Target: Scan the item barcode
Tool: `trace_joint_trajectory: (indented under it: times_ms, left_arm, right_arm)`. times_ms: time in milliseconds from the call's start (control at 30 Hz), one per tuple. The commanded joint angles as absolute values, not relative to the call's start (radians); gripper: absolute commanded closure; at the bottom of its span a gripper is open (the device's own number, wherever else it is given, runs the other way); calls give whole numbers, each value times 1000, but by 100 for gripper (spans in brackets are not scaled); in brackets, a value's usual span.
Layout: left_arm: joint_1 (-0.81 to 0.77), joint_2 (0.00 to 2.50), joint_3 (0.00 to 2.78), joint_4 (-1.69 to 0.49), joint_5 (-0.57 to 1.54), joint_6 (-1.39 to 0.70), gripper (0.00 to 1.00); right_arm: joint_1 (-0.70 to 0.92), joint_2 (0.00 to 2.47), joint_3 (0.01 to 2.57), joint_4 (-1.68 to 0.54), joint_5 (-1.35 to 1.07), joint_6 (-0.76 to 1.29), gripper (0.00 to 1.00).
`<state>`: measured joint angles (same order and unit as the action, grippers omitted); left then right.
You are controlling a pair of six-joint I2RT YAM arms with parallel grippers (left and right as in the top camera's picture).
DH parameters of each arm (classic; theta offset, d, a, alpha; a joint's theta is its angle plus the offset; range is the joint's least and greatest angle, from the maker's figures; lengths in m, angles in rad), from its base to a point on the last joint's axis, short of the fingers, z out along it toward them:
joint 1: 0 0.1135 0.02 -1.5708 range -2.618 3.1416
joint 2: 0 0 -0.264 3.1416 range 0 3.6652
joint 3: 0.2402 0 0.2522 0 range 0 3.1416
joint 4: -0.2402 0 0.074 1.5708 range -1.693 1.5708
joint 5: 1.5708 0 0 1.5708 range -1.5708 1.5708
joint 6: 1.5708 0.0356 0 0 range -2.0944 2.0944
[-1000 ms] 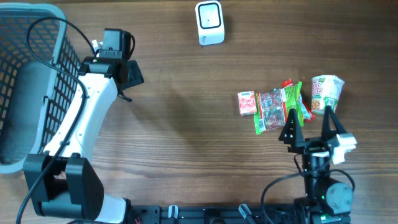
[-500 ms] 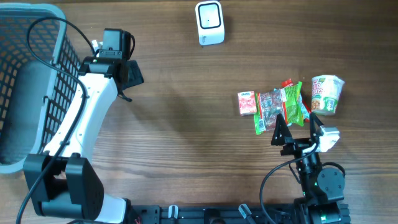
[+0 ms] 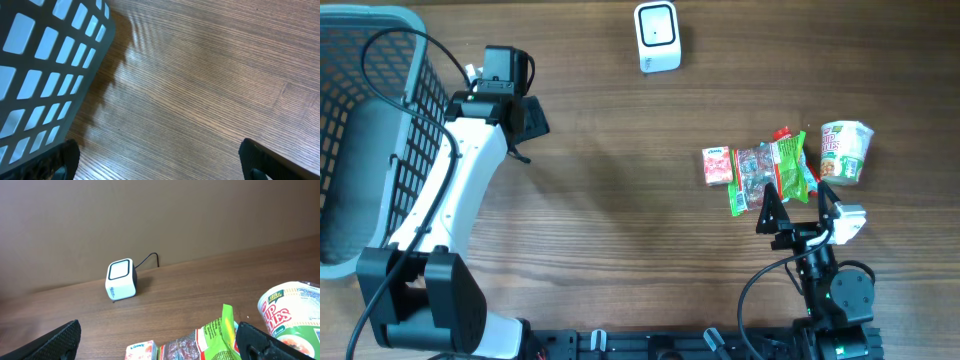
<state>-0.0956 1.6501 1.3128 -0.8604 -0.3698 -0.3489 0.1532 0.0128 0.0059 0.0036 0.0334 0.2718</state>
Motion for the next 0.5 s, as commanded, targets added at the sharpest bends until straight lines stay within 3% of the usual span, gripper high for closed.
trace_joint_trajectory:
  times_ms: [0, 200, 467]
  left_arm:
    - [-87, 1645, 1312, -857, -379, -337, 0]
    - [-122, 1551, 1312, -858, -379, -337, 0]
    - [-142, 1093, 1312, -858, -379, -337, 0]
  right_arm:
    - [147, 5, 5, 8, 17, 273, 0]
    - [147, 5, 5, 8, 17, 273, 0]
    - [147, 5, 5, 8, 17, 273, 0]
